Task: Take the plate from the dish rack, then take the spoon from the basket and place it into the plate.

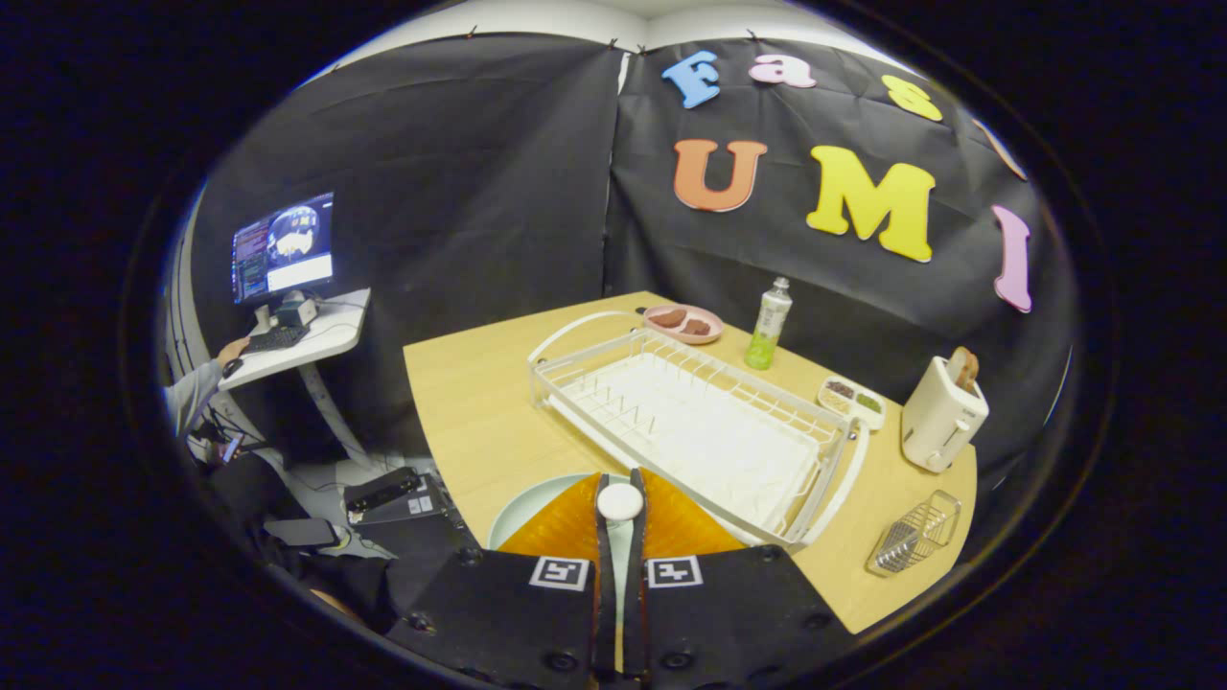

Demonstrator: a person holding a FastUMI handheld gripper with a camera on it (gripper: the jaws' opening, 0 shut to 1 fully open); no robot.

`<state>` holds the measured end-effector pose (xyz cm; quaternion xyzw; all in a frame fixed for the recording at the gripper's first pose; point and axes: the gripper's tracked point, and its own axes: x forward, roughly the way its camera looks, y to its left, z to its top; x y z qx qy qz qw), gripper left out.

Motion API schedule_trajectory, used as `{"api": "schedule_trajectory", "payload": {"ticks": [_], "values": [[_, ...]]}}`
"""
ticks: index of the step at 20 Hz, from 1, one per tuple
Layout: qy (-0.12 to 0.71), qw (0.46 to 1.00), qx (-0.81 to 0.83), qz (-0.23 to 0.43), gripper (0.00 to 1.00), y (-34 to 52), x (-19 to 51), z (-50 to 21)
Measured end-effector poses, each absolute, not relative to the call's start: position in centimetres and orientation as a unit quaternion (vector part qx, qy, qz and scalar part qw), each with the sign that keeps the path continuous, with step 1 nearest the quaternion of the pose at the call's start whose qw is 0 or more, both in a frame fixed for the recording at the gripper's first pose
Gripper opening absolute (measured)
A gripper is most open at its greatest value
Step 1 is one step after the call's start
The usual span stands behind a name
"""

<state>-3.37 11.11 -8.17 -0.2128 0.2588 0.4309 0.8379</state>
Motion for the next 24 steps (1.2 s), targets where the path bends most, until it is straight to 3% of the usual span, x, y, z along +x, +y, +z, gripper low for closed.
{"api": "schedule_trajectory", "payload": {"ticks": [14,19,20,23,24], "values": [[0.315,0.792,-0.203,0.482,0.12,13.6,-4.0,-11.0],[0.305,0.797,-0.203,0.481,0.20,13.6,-3.0,-11.1],[0.297,0.802,-0.204,0.476,0.24,13.5,-2.2,-10.8],[0.280,0.816,-0.202,0.463,0.55,13.2,-1.1,-10.3],[0.275,0.819,-0.200,0.461,0.59,13.1,-1.1,-10.1]]}}
